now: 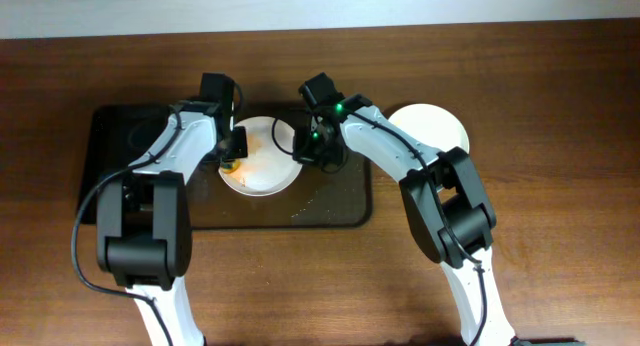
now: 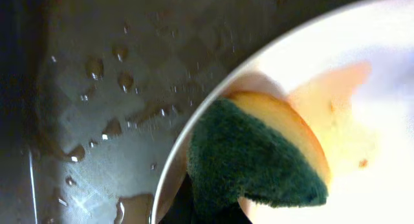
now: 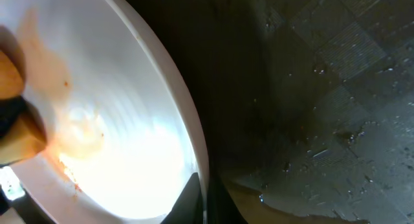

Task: Clean dirty plates on tray and stack at the side
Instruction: 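Scrub the last plate with the sponge in the left gripper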

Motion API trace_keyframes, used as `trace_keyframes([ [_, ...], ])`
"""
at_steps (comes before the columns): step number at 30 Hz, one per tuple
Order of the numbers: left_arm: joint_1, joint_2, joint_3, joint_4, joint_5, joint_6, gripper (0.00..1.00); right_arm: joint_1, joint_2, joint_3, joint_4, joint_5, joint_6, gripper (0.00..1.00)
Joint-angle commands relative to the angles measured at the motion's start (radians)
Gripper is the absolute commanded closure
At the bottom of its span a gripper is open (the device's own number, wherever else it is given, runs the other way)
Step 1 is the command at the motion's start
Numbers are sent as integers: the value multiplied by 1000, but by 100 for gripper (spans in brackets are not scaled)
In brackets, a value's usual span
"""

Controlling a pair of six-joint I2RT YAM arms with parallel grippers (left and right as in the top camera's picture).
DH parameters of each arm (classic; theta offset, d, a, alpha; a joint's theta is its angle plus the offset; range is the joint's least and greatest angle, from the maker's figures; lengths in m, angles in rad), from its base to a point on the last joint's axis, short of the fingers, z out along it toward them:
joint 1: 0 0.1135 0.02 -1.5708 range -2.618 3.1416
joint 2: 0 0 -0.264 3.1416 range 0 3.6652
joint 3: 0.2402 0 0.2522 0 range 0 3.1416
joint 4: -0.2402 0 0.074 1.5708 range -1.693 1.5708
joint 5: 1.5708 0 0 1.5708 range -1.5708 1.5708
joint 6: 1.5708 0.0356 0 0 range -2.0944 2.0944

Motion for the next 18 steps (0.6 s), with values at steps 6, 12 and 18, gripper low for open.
trace_keyframes([
  [6, 11, 96, -97, 93, 299, 182, 99, -15, 6, -13, -7, -82, -48, 96],
  [12, 11, 96, -97, 287, 200, 128, 100, -15, 6, -15, -7, -80, -48, 96],
  [18, 11, 96, -97, 112, 12, -21, 99, -15, 6, -15, -4, -80, -48, 96],
])
